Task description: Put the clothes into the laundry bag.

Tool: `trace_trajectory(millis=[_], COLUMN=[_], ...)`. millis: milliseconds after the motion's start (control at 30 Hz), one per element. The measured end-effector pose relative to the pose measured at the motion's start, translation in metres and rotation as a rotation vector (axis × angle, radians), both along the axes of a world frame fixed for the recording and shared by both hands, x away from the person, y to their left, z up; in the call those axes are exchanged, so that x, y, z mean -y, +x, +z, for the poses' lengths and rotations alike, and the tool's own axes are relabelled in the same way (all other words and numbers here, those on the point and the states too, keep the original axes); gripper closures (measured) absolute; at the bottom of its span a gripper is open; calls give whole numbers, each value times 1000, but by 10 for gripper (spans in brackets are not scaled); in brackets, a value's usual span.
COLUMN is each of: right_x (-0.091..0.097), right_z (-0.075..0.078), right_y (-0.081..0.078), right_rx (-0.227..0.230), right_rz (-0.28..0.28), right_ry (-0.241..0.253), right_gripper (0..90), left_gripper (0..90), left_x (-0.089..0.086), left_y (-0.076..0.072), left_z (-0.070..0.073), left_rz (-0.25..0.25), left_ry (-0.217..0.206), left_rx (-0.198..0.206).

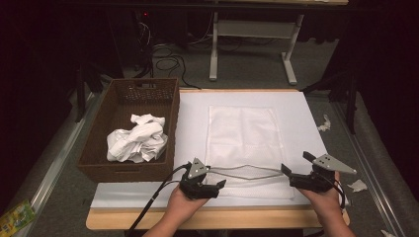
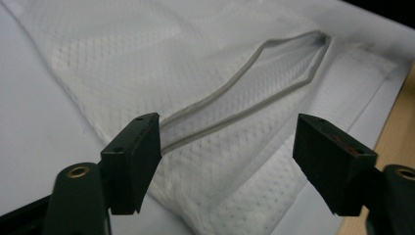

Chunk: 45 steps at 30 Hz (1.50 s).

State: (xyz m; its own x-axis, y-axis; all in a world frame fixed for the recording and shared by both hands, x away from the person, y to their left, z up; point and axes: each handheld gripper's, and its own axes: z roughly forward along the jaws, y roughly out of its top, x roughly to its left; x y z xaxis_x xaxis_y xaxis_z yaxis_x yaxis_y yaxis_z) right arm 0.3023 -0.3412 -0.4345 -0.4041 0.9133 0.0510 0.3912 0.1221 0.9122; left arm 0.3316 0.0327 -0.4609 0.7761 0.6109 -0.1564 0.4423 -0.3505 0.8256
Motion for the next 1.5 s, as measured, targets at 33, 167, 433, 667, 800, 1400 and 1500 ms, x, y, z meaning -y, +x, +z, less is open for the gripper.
trace_trajectory(millis=[33, 167, 433, 667, 800, 1400, 1500], right_x=[0, -1, 0, -2, -3, 2, 3], right_z=[0, -2, -1, -3, -2, -1, -1], right_y=[1, 3, 4, 6, 5, 5, 6], right_rx=[1, -8, -7, -18, -21, -15, -16], right_rz=[4, 8, 9, 12, 15, 12, 12], right_ry=[-2, -5, 4, -13, -2, 17, 25], right_gripper=[42, 51, 74, 81, 113, 175, 184], left_gripper=[286, 307, 374, 417, 524, 498, 380], left_x=[1, 3, -3, -17, -13, -38, -44], left_y=[2, 1, -8, -19, -18, -26, -31], left_z=[-5, -13, -13, -20, -27, -14, -2], left_rz=[-3, -12, -26, -28, 33, 156, 96], left_ry=[26, 74, 127, 126, 106, 149, 57], left_rx=[-20, -31, -30, -2, -4, 113, 78])
